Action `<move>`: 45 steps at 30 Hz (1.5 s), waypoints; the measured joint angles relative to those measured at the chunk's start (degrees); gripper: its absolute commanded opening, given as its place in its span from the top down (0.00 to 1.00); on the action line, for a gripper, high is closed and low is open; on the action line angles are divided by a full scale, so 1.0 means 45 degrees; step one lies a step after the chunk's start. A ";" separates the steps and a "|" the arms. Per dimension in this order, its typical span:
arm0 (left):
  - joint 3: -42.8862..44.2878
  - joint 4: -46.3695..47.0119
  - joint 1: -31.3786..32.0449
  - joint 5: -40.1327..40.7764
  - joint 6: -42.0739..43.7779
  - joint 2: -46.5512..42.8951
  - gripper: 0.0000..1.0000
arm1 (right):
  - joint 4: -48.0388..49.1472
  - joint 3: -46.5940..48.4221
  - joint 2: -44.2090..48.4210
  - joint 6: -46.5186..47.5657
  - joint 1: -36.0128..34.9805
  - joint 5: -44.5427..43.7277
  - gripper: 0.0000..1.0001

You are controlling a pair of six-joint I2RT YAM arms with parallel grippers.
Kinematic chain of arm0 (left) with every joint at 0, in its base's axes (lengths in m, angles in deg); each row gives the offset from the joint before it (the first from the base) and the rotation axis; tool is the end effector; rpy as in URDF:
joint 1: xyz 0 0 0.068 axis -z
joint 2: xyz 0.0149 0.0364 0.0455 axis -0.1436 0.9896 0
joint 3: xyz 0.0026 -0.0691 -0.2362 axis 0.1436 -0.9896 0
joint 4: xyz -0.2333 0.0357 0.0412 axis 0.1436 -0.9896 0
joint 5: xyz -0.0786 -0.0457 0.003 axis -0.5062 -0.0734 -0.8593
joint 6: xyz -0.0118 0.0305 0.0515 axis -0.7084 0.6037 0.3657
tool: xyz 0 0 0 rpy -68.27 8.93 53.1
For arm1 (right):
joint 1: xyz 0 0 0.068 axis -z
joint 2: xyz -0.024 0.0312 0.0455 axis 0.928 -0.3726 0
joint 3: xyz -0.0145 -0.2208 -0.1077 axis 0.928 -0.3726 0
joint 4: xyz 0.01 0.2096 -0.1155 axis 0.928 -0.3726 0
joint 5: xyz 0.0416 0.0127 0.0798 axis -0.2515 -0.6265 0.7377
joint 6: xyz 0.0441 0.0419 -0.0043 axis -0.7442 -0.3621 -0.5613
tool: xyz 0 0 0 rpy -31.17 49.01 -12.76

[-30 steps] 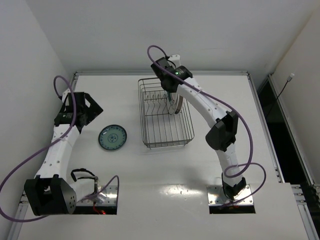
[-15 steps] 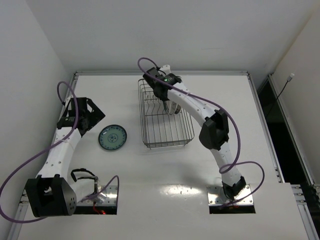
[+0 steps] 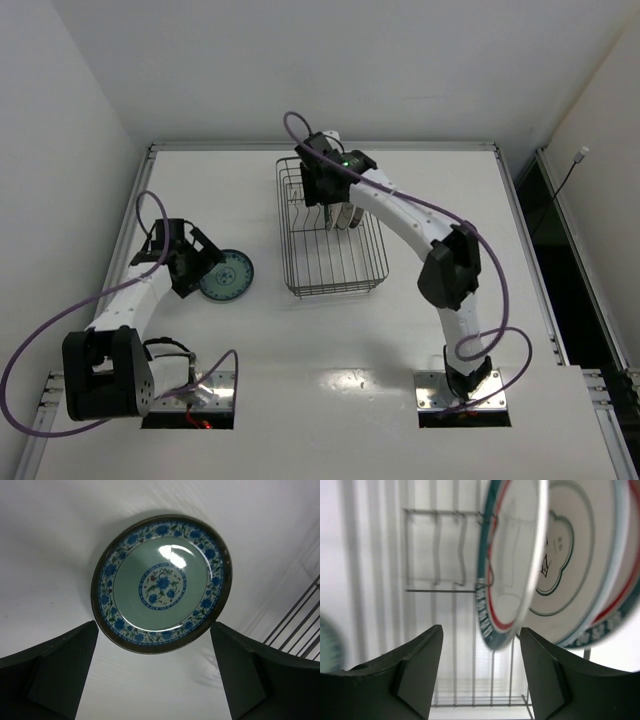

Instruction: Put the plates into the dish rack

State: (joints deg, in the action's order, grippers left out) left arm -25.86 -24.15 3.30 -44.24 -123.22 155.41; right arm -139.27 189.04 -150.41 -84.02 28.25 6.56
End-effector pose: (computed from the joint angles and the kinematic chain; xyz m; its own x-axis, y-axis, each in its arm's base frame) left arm 0.2189 0.0191 0.1858 -0.5095 -0.7689 -0.3863 -0.6581 0.6375 -0.4007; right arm 0.3487 0.2642 0.2472 -0.7568 -0.0036 -0.6536 0.0300 0.9987 -0.0402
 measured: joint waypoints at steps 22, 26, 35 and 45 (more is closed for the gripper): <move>-0.1744 0.2900 -0.0112 -0.2142 -0.1991 0.2361 0.39 | 0.1991 -0.1899 0.5003 0.0311 0.0583 0.2725 0.37; -0.1452 0.3215 -0.0117 -0.2579 -0.2186 0.2837 0.39 | 0.2021 -0.2297 0.5017 0.0311 0.0787 0.2895 0.37; -0.1156 0.3585 -0.0117 -0.2992 -0.2259 0.3381 0.40 | 0.2317 -0.2846 0.5396 0.0301 0.1185 0.3473 0.37; -0.0505 0.4998 -0.0146 -0.3857 -0.2662 0.5241 0.88 | 0.2608 -0.3230 0.5629 0.0296 0.1462 0.3866 0.37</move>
State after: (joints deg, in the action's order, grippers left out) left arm -28.13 -1.66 2.65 -61.60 -135.20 179.00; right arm -127.53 174.51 -125.08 -82.68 34.83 23.96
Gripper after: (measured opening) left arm 0.186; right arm 0.623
